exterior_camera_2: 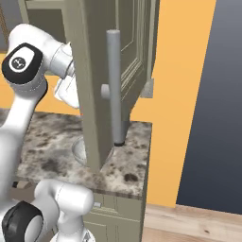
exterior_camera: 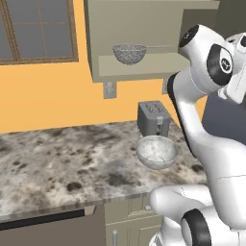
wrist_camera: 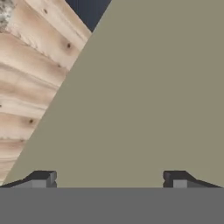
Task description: Open the cabinet and setup a tea strainer by placing it in the bowl upright.
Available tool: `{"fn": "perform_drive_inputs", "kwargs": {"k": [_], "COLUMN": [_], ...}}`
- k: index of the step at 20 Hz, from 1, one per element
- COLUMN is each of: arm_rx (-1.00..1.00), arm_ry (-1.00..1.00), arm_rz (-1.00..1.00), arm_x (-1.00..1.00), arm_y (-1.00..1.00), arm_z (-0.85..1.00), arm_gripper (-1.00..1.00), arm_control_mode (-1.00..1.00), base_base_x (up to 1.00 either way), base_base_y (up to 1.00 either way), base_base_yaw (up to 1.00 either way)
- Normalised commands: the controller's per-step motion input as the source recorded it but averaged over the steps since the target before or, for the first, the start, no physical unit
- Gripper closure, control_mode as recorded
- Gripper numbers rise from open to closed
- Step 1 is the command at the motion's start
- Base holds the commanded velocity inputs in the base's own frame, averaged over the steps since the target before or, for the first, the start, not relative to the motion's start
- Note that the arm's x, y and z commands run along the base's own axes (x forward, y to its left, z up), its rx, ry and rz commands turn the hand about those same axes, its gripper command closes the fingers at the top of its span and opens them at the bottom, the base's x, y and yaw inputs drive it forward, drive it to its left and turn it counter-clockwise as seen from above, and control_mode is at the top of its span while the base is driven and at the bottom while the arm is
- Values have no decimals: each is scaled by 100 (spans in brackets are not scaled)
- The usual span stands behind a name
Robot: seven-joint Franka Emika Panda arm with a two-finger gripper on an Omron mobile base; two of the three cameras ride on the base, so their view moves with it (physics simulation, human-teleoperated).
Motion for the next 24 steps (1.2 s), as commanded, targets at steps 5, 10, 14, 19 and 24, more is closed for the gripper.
{"fn": "perform_drive_inputs", "kwargs": {"k": [5,10,14,19,24], "arm_rx": [21,0,0,3,4], "arm_ry": [0,0,-3,-17,-25], "arm_rz": [18,2,0,0,9], "arm_x": [16,11,16,47,80], "arm_y": [-55,48,92,80,45], "arm_z": [0,0,-4,-4,0], "arm_gripper": [-100,-100,-100,-100,-100], "arm_control_mode": [-100,-100,-100,-100,-100], "base_base_x": [0,0,0,0,0], "base_base_y": [0,0,0,0,0], "base_base_yaw": [0,0,0,0,0]}}
